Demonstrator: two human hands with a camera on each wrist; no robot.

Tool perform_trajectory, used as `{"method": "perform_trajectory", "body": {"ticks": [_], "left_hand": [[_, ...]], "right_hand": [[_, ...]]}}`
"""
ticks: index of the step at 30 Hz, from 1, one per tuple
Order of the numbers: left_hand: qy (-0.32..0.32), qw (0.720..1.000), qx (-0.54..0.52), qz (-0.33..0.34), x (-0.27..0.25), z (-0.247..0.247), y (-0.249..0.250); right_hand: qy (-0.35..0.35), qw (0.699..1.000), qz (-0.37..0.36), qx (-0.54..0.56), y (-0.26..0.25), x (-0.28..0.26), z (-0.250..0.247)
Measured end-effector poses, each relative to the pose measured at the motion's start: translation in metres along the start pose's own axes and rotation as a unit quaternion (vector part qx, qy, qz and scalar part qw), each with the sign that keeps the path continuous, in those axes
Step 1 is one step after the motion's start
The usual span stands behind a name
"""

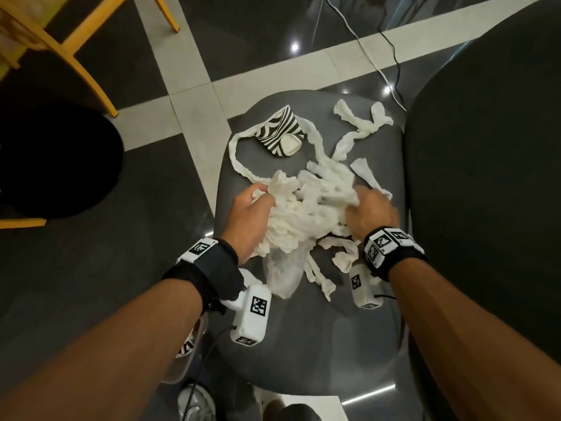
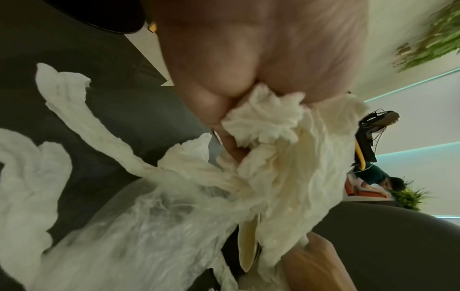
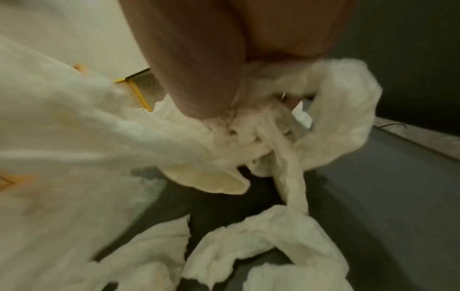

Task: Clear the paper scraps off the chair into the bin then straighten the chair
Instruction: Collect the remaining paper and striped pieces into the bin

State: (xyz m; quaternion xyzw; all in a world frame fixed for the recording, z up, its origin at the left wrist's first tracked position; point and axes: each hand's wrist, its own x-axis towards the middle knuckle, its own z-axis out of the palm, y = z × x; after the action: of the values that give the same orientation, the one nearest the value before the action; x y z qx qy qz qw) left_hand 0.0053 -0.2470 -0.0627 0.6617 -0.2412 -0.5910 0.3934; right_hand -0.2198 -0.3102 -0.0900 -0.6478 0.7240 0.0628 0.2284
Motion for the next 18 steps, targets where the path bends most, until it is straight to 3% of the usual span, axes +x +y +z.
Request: {"method": "perform_trajectory", "body": {"ticks": [4,8,11,15,18], "left_hand": [[-0.020,1.000,-0.017,-0.003,-0.012,0.005,0.008],[-0.024,0.998,-0.052,0.003,-0.029,0.013,0.019],[-0.049,0.995,-0.081,0.015,-0.044,0.015,0.027],[-0.087,0.989,-0.117,0.027,-0.069,0.002,0.037],[-0.120,0.977,-0.175,0.016,-0.088,-0.024,0.042]], "right_hand": [[0.126,0.992,-0.005,0.003,0.005,-0.017,-0.019],[0.161,0.977,0.003,0.139,0.006,-0.039,-0.046],[0.187,0.957,-0.035,0.217,-0.001,-0.057,-0.059],[0.123,0.947,-0.153,0.256,-0.036,-0.104,-0.068],[-0.016,0.940,-0.230,0.250,-0.069,-0.150,-0.069]]}}
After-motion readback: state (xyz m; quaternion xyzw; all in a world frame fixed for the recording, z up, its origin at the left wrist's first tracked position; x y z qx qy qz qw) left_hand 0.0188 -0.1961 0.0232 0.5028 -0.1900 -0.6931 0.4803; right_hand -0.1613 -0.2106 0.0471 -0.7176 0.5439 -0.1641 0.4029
